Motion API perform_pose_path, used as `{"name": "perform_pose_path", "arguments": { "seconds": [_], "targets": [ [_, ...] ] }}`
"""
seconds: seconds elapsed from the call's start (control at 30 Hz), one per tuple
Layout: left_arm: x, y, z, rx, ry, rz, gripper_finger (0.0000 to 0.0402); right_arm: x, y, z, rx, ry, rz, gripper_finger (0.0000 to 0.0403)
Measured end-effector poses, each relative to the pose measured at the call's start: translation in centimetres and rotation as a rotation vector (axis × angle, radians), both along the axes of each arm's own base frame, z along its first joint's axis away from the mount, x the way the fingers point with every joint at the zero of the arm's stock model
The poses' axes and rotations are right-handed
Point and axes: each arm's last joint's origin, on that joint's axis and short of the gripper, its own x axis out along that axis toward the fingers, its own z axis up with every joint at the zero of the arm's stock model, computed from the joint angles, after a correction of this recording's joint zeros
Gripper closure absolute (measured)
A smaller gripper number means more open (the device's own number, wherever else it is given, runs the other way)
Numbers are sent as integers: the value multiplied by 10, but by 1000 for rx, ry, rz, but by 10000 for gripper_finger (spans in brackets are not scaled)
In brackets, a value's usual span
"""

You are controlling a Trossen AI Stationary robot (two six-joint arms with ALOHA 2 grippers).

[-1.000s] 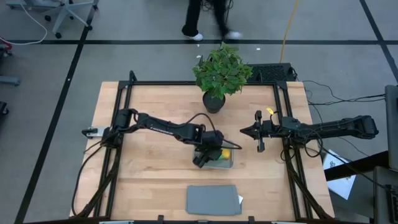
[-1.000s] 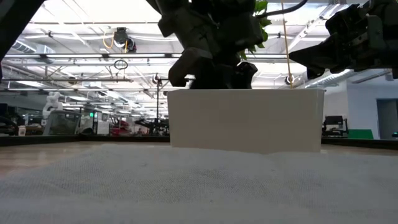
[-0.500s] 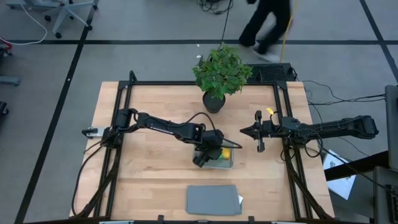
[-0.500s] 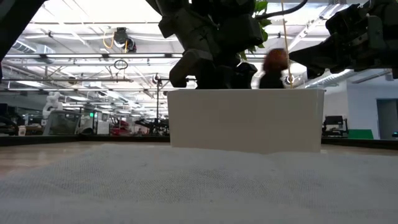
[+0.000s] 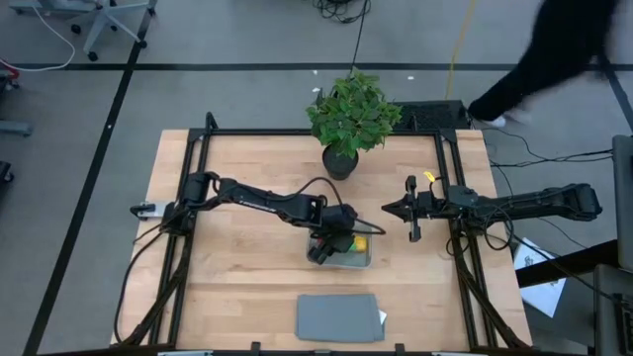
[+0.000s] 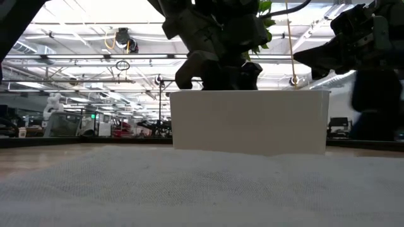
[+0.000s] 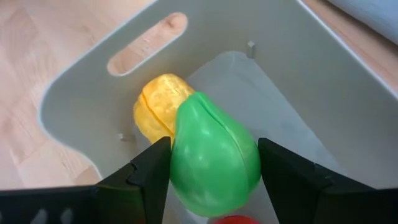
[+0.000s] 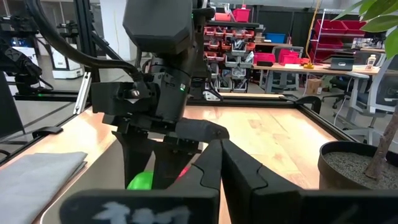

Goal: Pick and placing Produce into tupperware
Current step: Put the pear into the basket

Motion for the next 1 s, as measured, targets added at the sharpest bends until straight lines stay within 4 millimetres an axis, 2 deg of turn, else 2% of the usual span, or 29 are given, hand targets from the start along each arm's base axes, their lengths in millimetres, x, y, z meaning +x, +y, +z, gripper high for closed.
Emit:
{"name": "perform_pose_path", "arguments": {
  "seconds": [0.23,1.0],
  "targets": [
    [-4,-2,-2,-12,51,18,188,0,0,0,0,0,0,403],
    [-5,-12,-3,-11,57,-7,188,0,0,0,0,0,0,403]
  ]
}}
